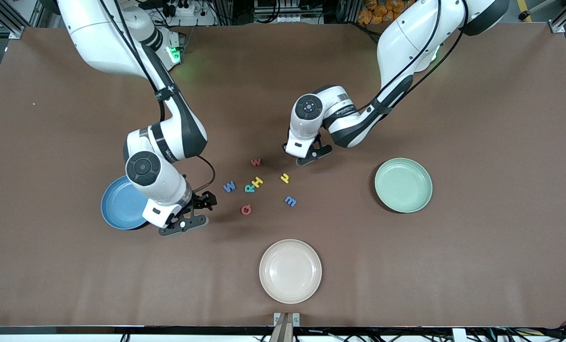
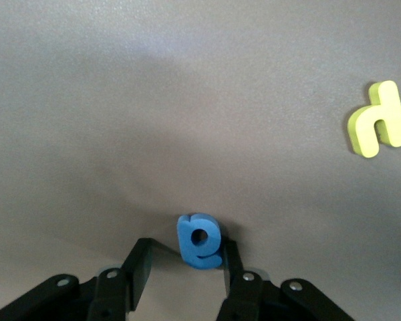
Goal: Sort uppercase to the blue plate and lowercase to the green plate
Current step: 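Close the left gripper on the blue a and lift it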
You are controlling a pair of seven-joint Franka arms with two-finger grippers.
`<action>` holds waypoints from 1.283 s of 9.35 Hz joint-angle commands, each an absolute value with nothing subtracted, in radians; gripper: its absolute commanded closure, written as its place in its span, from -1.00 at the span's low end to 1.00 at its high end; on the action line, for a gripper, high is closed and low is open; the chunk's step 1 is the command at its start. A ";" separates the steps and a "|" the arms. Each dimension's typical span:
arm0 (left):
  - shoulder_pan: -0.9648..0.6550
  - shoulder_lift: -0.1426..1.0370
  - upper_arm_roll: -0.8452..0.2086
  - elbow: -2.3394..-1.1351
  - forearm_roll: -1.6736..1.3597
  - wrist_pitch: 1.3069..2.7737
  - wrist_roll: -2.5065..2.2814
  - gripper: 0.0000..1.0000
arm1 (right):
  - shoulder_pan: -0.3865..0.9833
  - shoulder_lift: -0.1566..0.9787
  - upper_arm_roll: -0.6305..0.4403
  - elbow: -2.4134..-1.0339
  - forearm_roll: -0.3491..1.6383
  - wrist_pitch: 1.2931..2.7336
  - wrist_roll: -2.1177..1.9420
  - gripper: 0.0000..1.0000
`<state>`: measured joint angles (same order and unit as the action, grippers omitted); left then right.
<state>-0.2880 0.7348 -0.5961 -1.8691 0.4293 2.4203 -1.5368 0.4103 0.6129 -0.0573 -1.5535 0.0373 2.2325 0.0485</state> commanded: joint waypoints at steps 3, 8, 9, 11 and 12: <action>-0.284 0.738 -0.598 -1.867 0.465 2.428 -1.574 0.32 | 0.419 0.643 -0.061 -1.522 0.026 2.244 0.084 -1.00; -0.281 0.741 -0.597 -1.865 0.485 2.428 -1.571 0.59 | 0.452 0.661 -0.061 -1.511 0.023 2.270 0.153 -1.00; -0.279 0.741 -0.595 -1.858 0.485 2.428 -1.563 0.59 | 0.459 0.664 -0.061 -1.511 0.023 2.276 0.178 -1.00; -0.276 0.741 -0.595 -1.856 0.485 2.428 -1.559 0.64 | 0.471 0.664 -0.061 -1.511 0.025 2.278 0.237 -1.00; -0.278 0.741 -0.595 -1.856 0.485 2.427 -1.557 0.65 | 0.475 0.661 -0.061 -1.511 0.025 2.276 0.289 -1.00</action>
